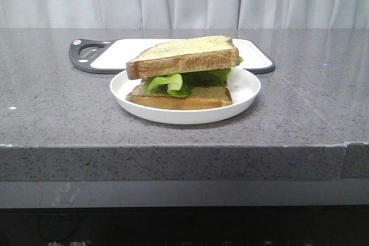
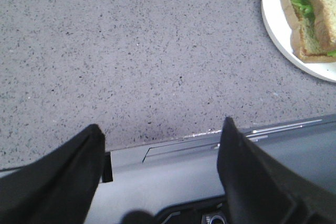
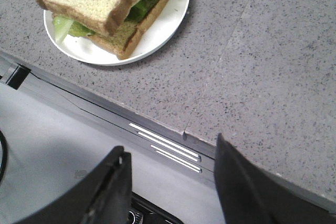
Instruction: Left arm grabs bread, right arm adds lettuce
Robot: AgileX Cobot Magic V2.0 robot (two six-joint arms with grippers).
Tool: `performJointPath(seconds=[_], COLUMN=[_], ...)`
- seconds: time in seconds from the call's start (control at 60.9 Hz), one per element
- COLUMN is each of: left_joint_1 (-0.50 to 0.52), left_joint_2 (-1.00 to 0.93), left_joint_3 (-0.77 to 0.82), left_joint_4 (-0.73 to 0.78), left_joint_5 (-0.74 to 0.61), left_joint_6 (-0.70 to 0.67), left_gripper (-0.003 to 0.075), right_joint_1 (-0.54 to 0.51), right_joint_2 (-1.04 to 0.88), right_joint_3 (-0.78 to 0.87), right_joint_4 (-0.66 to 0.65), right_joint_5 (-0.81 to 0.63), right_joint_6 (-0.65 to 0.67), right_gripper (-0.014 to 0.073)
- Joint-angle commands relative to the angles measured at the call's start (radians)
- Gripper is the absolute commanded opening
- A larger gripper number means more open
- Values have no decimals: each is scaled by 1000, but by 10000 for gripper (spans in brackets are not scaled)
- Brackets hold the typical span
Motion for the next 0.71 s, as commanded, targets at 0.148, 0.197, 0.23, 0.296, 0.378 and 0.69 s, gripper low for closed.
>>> performJointPath(seconds=[0.148, 0.197, 0.23, 0.296, 0.378, 0.69], left_joint_1=[-10, -10, -10, -10, -10, -10], left_joint_2=[-169, -190, -199, -210, -211, -211], left_joint_3=[122, 144, 154, 171, 186, 201], left_joint_4=[-6, -6, -6, -6, -6, -20], left_joint_5=[-161, -173, -178, -180, -180, -194], left_joint_6=[-15, -15, -15, -15, -15, -15], left_gripper=[461, 461, 461, 460, 437, 73], right_joint_1=[-2, -2, -2, -2, -2, -2], right_joint_2=[-3, -3, -3, -3, -3, -3], right_joint_3=[-26, -26, -26, -26, -26, -26], right_joint_4=[15, 15, 15, 14, 14, 14], right_joint_5=[-45, -45, -46, -46, -47, -42], right_joint_6=[-1, -1, -1, -1, -1, -1], right_gripper=[386, 386, 386, 386, 386, 43])
